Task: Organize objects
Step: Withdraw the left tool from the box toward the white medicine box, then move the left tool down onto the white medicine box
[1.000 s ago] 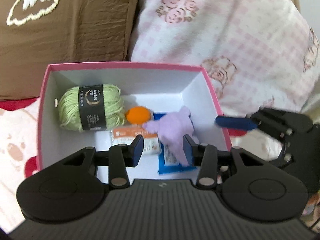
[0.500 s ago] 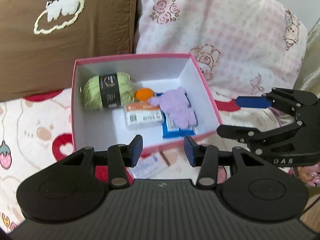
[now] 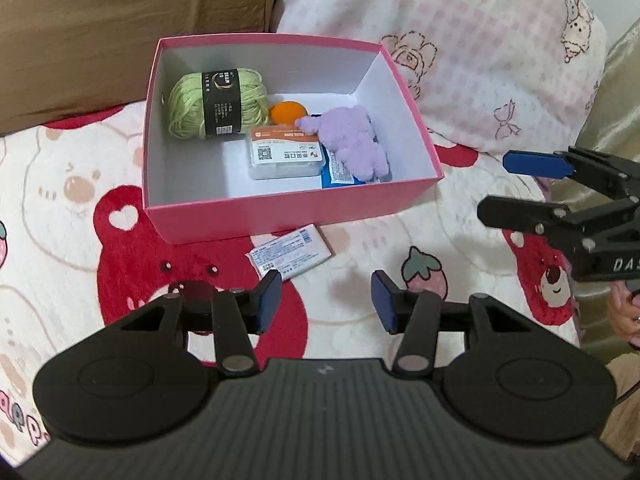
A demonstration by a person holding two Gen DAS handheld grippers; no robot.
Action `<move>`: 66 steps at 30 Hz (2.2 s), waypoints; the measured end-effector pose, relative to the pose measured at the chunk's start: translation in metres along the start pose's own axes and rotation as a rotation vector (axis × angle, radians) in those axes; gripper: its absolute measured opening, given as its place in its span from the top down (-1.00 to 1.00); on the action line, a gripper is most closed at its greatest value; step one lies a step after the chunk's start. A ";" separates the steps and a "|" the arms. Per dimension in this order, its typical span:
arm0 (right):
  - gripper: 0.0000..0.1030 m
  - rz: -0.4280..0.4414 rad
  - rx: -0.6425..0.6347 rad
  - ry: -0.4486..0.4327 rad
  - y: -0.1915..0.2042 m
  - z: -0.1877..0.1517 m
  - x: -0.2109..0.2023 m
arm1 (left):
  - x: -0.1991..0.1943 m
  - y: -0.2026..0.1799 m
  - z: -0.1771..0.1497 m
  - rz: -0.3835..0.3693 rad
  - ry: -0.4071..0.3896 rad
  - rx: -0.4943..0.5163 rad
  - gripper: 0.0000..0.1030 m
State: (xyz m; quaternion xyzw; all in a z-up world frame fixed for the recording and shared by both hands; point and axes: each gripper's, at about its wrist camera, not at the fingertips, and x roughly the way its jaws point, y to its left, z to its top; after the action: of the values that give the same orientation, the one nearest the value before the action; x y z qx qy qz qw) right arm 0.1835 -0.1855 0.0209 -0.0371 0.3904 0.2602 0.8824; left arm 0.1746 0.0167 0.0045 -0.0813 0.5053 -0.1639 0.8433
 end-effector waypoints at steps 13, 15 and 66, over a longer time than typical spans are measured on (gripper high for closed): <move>-0.76 0.024 0.005 0.029 0.012 -0.025 -0.005 | 0.002 0.001 -0.022 -0.016 -0.010 -0.045 0.03; -0.78 0.021 0.000 0.027 0.016 -0.027 -0.006 | 0.003 0.002 -0.026 -0.016 -0.007 -0.048 0.03; -0.81 0.037 -0.196 0.013 0.031 -0.110 0.152 | 0.107 0.049 -0.065 0.079 -0.121 -0.087 -0.62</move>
State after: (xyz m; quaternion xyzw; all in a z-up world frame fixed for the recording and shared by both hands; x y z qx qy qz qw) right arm 0.1798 -0.1225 -0.1583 -0.1179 0.3695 0.3134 0.8668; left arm 0.1737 0.0260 -0.1297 -0.1077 0.4630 -0.1030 0.8737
